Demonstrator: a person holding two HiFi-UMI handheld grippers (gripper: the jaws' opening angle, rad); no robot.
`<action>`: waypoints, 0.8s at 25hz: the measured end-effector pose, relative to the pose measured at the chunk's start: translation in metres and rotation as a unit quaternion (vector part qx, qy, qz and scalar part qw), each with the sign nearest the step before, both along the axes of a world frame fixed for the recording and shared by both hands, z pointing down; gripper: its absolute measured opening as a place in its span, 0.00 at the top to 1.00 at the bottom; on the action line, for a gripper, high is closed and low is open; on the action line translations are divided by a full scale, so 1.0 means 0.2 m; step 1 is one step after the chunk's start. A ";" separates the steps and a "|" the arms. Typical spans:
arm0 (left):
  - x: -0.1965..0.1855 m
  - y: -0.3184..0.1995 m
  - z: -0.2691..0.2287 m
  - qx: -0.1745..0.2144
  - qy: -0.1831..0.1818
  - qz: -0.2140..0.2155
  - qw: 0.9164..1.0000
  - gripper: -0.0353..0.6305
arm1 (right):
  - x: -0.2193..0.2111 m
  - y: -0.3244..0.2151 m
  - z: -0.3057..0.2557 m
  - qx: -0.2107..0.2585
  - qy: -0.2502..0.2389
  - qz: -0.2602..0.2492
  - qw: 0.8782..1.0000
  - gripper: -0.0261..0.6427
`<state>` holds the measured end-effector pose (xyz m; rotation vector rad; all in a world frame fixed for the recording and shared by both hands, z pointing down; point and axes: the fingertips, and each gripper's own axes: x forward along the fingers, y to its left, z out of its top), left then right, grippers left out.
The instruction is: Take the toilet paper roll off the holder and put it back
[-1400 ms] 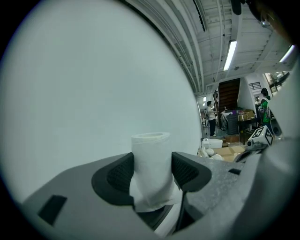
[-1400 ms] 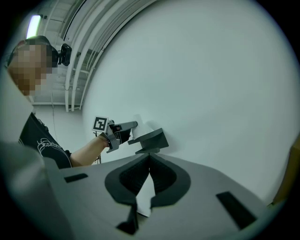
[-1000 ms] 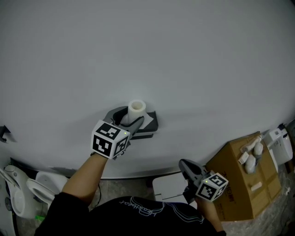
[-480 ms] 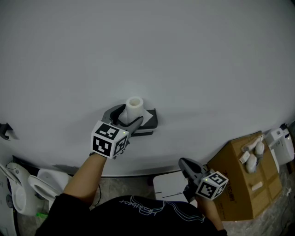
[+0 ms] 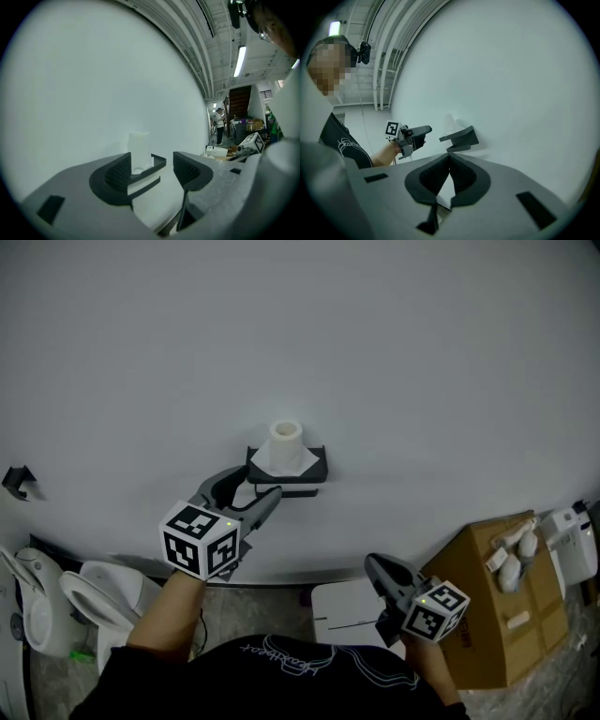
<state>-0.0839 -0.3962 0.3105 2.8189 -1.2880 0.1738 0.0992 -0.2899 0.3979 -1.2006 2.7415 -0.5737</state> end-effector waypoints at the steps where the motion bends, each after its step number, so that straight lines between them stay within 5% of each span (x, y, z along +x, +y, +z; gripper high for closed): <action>1: 0.00 0.05 0.01 -0.007 0.005 0.004 1.000 0.56 | -0.01 0.02 -0.02 0.005 -0.001 -0.006 1.000 0.96; 10: 0.21 0.52 0.17 -0.065 0.086 0.088 0.990 0.92 | -0.06 0.17 -0.13 0.041 0.017 -0.035 0.998 0.95; 20: 0.36 0.84 0.25 -0.071 0.099 0.155 0.980 0.94 | -0.18 0.34 -0.20 0.087 -0.016 -0.073 0.993 0.95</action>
